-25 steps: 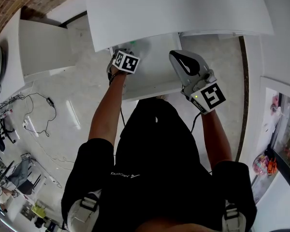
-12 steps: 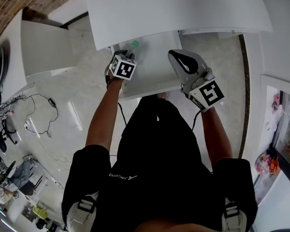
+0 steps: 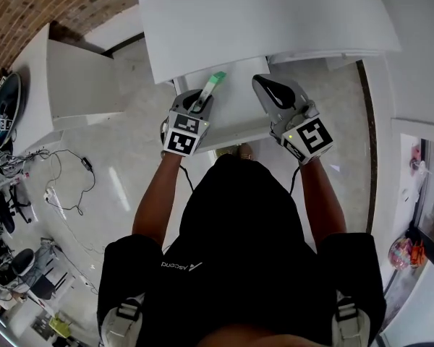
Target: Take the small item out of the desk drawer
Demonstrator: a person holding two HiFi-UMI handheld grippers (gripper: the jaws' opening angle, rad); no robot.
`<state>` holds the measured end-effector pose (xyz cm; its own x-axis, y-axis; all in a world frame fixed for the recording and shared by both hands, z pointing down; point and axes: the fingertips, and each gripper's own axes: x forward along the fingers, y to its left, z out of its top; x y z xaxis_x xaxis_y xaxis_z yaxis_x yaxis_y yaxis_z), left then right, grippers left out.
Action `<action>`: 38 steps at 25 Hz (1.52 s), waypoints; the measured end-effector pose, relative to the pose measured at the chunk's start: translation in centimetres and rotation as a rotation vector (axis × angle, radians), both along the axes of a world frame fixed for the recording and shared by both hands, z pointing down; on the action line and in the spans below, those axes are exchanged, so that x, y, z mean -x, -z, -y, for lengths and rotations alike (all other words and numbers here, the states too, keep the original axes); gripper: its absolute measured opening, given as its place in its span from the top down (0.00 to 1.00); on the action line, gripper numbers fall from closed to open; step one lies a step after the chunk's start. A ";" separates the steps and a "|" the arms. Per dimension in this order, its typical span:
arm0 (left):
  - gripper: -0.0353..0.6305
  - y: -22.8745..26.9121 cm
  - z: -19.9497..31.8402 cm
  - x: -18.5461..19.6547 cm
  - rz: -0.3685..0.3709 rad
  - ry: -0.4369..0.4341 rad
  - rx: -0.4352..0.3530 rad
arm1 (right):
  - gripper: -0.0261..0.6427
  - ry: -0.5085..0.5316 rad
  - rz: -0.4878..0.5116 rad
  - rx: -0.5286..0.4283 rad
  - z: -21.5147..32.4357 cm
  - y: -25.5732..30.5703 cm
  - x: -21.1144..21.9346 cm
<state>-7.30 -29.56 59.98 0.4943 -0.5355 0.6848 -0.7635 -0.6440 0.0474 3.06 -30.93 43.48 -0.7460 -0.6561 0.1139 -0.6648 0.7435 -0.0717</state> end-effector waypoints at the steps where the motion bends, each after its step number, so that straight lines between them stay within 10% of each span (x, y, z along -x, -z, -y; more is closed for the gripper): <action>1: 0.81 1.6 -0.3 -0.4 -0.030 0.006 -0.020 | 0.96 0.000 0.002 -0.011 -0.1 0.6 0.0; 21: 0.81 27.3 -3.6 -3.5 -0.378 0.006 -0.535 | 0.96 0.001 0.067 -0.158 -4.0 9.9 -0.2; 38: 0.81 33.2 -5.4 -4.8 -0.496 -0.022 -0.639 | 0.96 -0.050 0.093 -0.225 -4.9 13.8 -2.0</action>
